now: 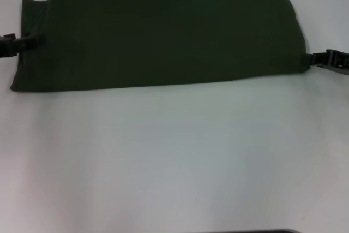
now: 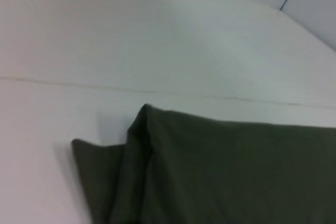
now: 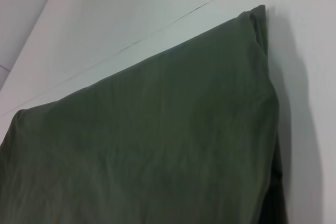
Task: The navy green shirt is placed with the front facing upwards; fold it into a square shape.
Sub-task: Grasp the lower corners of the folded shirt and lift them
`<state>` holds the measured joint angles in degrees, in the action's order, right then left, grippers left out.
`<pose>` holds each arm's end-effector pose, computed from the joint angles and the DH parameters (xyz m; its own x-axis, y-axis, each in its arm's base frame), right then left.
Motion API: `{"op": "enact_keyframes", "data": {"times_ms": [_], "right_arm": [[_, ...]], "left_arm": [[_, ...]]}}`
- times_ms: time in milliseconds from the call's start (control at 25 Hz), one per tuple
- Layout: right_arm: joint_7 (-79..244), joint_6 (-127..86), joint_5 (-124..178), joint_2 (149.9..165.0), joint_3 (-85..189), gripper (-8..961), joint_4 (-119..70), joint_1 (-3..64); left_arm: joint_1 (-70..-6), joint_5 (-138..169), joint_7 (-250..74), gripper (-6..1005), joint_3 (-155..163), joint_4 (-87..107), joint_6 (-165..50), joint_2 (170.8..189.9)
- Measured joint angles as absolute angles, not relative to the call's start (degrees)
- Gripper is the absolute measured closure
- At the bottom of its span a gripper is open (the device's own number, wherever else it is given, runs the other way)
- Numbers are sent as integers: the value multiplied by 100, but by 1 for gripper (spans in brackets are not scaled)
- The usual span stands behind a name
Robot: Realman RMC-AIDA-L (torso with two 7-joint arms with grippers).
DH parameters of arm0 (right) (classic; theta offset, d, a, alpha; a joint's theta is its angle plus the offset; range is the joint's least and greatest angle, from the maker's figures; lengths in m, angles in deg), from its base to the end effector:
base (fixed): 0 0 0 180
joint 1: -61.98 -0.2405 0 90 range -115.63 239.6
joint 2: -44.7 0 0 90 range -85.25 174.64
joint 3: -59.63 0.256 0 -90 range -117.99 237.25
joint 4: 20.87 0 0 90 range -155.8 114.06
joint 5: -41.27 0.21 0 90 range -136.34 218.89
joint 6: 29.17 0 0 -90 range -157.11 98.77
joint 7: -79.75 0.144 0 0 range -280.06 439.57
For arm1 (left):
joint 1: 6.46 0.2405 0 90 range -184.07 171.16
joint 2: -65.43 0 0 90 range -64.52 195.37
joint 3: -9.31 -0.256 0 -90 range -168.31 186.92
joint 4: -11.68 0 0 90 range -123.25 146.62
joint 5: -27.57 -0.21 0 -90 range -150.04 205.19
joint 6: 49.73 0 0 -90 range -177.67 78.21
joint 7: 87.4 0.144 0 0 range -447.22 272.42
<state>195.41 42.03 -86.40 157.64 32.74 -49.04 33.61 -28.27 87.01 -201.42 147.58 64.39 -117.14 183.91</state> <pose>0.3643 0.3306 0.0315 0.1860 -0.8073 -0.5600 -0.9824 -0.1614 -0.0936 -0.3326 0.3471 0.0607 0.4966 0.6569 0.5674 0.8670 -0.3440 -0.3606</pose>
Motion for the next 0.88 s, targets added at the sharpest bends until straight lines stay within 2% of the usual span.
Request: {"op": "enact_keyframes", "data": {"times_ms": [320, 520, 720, 880], "right_arm": [[19541, 4207, -8632, 15762, 3285, 944, -4937, 3407], [19531, 4210, -8632, 15754, 3291, 944, -4945, 3410], [19529, 4214, -8632, 15749, 3291, 944, -4954, 3411], [19539, 4219, -8634, 15742, 3292, 944, -4959, 3407]], "left_arm": [[-2800, 8548, -20384, 99, 14765, 6416, -12017, 18178], [-2835, 8365, -20688, 98, 14765, 6273, -12482, 17919], [-2883, 8238, -20711, 98, 14765, 6093, -12535, 17857], [-2971, 8022, -20713, 98, 14765, 5966, -12440, 17901]]}}
